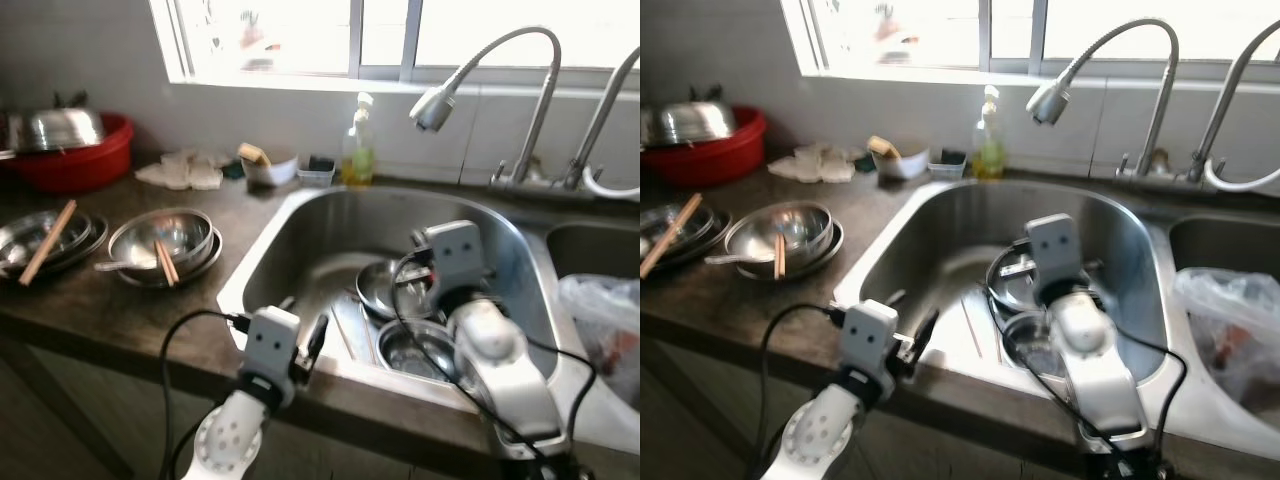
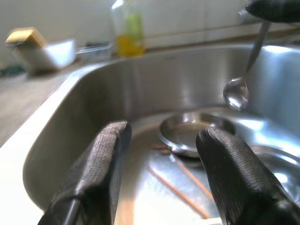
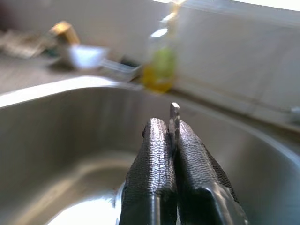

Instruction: Kitchen organization

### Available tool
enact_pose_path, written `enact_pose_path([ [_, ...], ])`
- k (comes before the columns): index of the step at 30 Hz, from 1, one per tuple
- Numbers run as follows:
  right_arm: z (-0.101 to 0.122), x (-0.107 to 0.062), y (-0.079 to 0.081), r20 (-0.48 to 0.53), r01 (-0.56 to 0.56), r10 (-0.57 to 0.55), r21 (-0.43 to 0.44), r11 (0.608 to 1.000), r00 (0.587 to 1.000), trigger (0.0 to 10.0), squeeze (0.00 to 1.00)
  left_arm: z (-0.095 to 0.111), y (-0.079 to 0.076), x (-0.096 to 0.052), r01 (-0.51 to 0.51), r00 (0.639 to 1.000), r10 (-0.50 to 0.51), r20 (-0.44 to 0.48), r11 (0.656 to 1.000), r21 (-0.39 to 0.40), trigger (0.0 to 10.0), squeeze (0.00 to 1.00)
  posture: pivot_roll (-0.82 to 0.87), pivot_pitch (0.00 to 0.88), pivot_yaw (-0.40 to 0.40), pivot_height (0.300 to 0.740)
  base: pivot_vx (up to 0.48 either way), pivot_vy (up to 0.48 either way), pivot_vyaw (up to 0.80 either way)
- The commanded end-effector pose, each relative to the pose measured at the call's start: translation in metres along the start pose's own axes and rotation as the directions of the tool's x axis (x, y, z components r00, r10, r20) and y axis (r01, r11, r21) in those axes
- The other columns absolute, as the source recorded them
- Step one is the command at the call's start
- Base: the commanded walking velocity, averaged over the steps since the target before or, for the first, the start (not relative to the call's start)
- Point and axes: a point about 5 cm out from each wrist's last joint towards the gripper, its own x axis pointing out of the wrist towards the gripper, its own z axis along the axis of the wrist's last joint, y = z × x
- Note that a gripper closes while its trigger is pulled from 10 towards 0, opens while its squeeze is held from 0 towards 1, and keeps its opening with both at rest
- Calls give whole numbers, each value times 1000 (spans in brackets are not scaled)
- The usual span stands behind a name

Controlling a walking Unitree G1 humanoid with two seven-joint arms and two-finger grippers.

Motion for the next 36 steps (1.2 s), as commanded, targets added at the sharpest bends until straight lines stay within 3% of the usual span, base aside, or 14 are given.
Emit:
enact_pose_path([
  [1,-5,2,-2,-18,-4,4,9,1000,1000,10000,0,-5,-2,-3,7,999,-7,-31,1000,-6,10000,0,46,0,-24,740,0,0,0],
  [10,-26,16,-13,-132,-15,0,-110,994,991,10000,0,-8,-14,-11,30,998,-32,-47,999,-32,10000,0,54,14,-33,740,0,0,0],
  [19,-43,21,-9,-240,-79,47,-129,988,970,10000,0,-5,-13,-13,14,999,-16,-47,999,-39,10000,0,73,43,-43,740,0,0,0],
  [20,-44,21,-9,-242,-83,48,-135,987,969,10000,314,-5,-13,-14,10,999,-12,-46,999,-40,10000,0,73,44,-44,740,0,0,0],
  [21,-44,21,-8,-241,-91,56,-136,987,969,10000,1000,-4,-13,-14,5,999,-7,-44,999,-41,10000,0,70,50,-44,740,0,0,0],
  [31,-42,17,-8,-214,-95,64,-138,986,975,10000,1000,-3,-13,-12,0,999,-2,-38,999,-46,10000,0,60,49,-46,740,0,0,0],
  [35,-34,14,-7,-150,-67,50,-109,992,987,10000,1000,-3,-12,-9,-4,999,3,-36,999,-45,10000,0,59,39,-47,740,0,0,0],
  [36,-31,13,-7,-133,-62,48,-103,993,990,10000,82,-3,-11,-9,-5,999,4,-35,999,-45,10000,0,59,38,-45,740,0,0,0],
])
